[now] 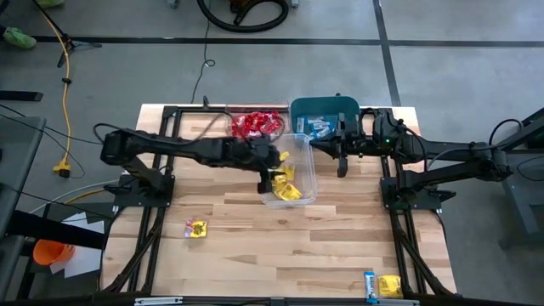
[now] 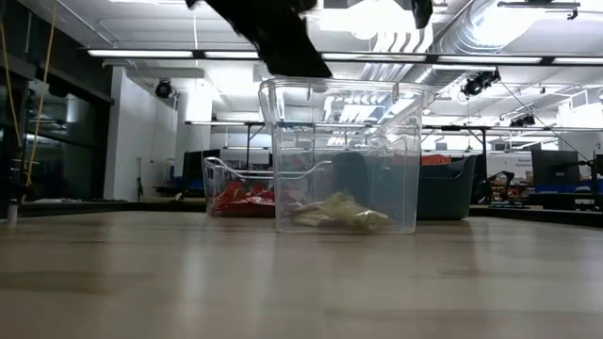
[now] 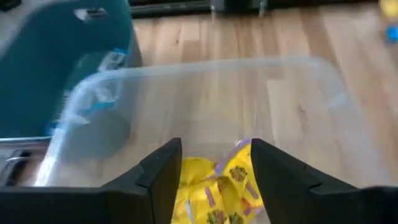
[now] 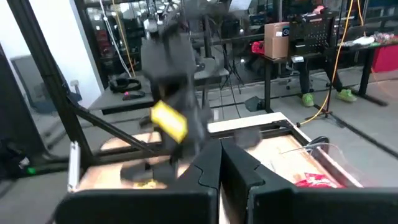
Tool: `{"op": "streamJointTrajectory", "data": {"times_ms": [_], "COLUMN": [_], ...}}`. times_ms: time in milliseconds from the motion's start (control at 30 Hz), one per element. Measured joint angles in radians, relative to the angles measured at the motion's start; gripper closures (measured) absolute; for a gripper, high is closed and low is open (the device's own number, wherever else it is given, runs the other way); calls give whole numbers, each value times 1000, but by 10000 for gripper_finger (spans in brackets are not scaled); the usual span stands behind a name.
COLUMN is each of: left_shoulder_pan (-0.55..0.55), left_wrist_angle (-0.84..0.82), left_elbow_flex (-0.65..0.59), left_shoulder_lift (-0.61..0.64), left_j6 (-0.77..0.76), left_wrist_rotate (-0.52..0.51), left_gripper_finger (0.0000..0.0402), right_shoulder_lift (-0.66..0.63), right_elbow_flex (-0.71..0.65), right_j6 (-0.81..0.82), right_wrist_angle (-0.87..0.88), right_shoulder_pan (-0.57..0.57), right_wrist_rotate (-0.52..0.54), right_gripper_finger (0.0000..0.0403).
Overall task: Sort candy
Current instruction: Put the white chocolate into the blue bin
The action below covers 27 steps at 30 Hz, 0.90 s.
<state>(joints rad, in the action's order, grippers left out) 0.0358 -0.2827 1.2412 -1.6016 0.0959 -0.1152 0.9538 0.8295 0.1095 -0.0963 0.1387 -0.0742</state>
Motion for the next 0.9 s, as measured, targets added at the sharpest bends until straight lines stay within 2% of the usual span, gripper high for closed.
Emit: {"op": "streamJointTrajectory", "data": {"times_ms": [133, 233, 300, 433, 567, 700, 900], "left_shoulder_pan": [27, 55, 63, 64, 65, 60, 56], "left_wrist_angle": [-41, 30, 107, 251, 343, 489, 721], "left_elbow_flex": [24, 24, 6, -80, -222, -408, -628], "left_shoulder_lift": [162, 319, 418, 574, 680, 739, 751], "left_j6": [-67, -114, -118, -84, -132, -247, -328], "left_wrist_rotate": [33, 122, 136, 120, 103, 103, 58], "left_gripper_finger": [218, 218, 218, 218, 228, 273, 388], "right_shoulder_lift": [-5, -7, -6, -6, -5, -4, -4], "right_elbow_flex": [35, 92, 130, 174, 180, 180, 180], "right_j6": [75, 69, 39, -42, -65, -63, -58], "right_wrist_angle": [-13, -15, -10, 8, 40, 116, 165], "right_shoulder_pan": [0, 0, 0, 0, 8, 12, 12], "right_wrist_rotate": [-11, -26, -36, -39, -38, -38, -38], "right_gripper_finger": [403, 403, 403, 403, 403, 403, 403]}}
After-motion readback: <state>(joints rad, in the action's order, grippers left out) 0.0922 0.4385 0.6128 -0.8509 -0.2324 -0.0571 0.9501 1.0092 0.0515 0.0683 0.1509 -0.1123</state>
